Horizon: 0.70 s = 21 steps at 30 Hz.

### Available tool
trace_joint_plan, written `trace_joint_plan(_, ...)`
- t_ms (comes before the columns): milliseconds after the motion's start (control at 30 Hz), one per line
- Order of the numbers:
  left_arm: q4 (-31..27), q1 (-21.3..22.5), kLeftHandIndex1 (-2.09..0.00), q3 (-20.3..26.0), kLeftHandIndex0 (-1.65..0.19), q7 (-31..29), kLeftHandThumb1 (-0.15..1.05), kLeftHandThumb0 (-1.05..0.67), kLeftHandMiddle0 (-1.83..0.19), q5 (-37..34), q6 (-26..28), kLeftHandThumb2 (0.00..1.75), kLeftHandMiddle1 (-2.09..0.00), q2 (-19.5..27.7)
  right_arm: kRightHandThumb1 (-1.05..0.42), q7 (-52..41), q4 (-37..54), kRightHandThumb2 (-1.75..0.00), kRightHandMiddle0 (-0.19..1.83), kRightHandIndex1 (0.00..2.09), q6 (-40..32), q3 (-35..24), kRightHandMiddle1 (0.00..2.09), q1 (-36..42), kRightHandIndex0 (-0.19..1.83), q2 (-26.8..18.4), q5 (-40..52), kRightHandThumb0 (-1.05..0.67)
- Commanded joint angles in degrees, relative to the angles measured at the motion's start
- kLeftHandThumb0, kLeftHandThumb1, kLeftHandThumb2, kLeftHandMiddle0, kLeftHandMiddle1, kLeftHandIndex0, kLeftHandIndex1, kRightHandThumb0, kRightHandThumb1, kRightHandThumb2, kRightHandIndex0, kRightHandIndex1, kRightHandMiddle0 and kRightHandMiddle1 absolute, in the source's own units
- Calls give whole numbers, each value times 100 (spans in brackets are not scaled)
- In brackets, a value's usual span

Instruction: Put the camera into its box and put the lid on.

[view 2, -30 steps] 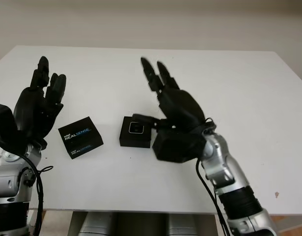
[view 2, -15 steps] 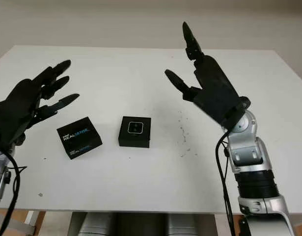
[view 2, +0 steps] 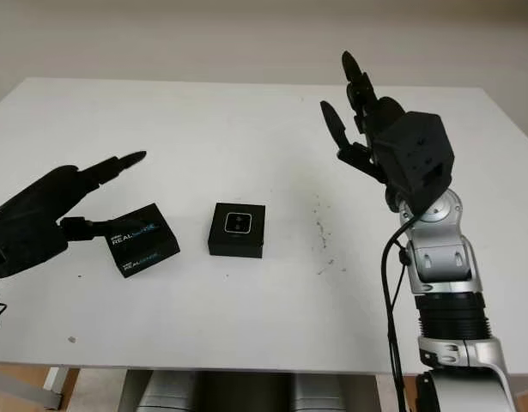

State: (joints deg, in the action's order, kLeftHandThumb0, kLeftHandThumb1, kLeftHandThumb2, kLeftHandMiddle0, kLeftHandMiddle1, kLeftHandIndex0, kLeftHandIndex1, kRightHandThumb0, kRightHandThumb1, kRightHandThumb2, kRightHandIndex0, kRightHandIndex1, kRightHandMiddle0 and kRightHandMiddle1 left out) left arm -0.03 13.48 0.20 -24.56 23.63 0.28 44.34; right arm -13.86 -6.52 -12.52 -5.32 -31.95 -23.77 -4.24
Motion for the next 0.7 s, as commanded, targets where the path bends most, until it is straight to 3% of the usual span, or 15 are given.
trace_joint_plan(0, -142, -16, -2, -180, 7, -20, 105, -92, 4, 317, 288, 11, -3, 38, -105, 11, 159, -67, -8, 6, -118, 10, 7, -52, -6, -80, -31, -74)
trace_joint_plan(133, -377, 7, 0, -398, 18, -62, 105, -97, 15, 678, 873, 13, -2, -153, -105, 67, 244, -68, -7, 6, -223, 41, 7, -39, -6, -60, -106, -76)
trace_joint_plan(233, -418, 39, 0, -537, 19, -84, 105, -99, 17, 790, 1037, 13, -4, -242, -105, 73, 315, -68, -8, 6, -263, 44, 6, -26, -6, -44, -116, -75)
trace_joint_plan(433, -796, 22, 0, -833, 19, -341, 105, -101, 19, 1174, 1867, 15, -1, -469, -105, 81, 367, -69, -9, 5, -286, 4, 5, 15, -7, -38, -70, -73)
trace_joint_plan(667, -1312, -302, 0, -793, 19, -481, 105, -101, 19, 1107, 2213, 11, 0, -585, -105, 164, 377, -69, -8, 5, -316, 4, 6, 13, -7, -6, -67, -68)
